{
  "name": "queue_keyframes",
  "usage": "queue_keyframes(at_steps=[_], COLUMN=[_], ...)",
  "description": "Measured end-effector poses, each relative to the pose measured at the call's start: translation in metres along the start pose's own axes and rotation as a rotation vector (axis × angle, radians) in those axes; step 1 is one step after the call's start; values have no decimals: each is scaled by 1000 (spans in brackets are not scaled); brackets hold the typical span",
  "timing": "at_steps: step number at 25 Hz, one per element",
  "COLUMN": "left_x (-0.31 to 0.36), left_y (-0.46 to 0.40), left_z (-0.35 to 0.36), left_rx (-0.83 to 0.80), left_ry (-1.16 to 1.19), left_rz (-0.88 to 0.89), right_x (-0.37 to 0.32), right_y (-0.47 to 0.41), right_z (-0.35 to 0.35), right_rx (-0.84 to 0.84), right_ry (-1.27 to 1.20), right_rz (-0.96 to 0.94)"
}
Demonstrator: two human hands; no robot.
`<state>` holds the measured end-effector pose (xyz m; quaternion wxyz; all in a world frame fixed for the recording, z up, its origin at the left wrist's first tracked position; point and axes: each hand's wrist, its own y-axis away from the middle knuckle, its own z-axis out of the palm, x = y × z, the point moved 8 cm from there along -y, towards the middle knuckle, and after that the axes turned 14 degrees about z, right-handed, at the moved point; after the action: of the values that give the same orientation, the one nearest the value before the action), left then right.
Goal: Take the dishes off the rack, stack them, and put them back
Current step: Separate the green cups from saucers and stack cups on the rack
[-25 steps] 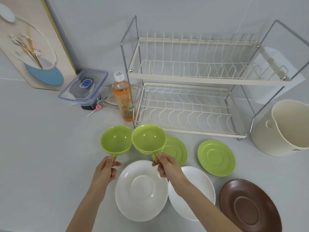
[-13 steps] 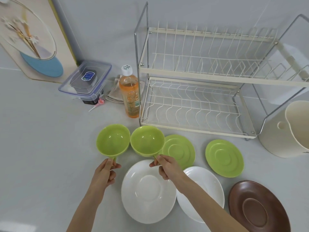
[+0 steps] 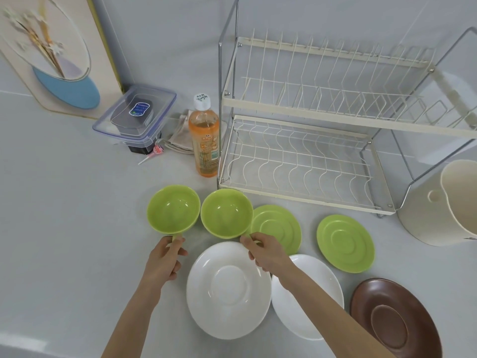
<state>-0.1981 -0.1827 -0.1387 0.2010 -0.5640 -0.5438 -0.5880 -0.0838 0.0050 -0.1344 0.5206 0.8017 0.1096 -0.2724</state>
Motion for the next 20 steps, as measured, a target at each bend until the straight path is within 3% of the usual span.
queue_keyframes(at_steps=[10,20], left_x=[-1,1], left_y=[0,0], left_z=[-2,8], left_rx=[34,-48], left_ry=[23,1], left_rz=[24,39], right_x=[-8,-47], right_y=[0,34], right_z=[-3,-3], right_rx=[-2,-210], right_ry=[39,-337], right_rz=[27,-135])
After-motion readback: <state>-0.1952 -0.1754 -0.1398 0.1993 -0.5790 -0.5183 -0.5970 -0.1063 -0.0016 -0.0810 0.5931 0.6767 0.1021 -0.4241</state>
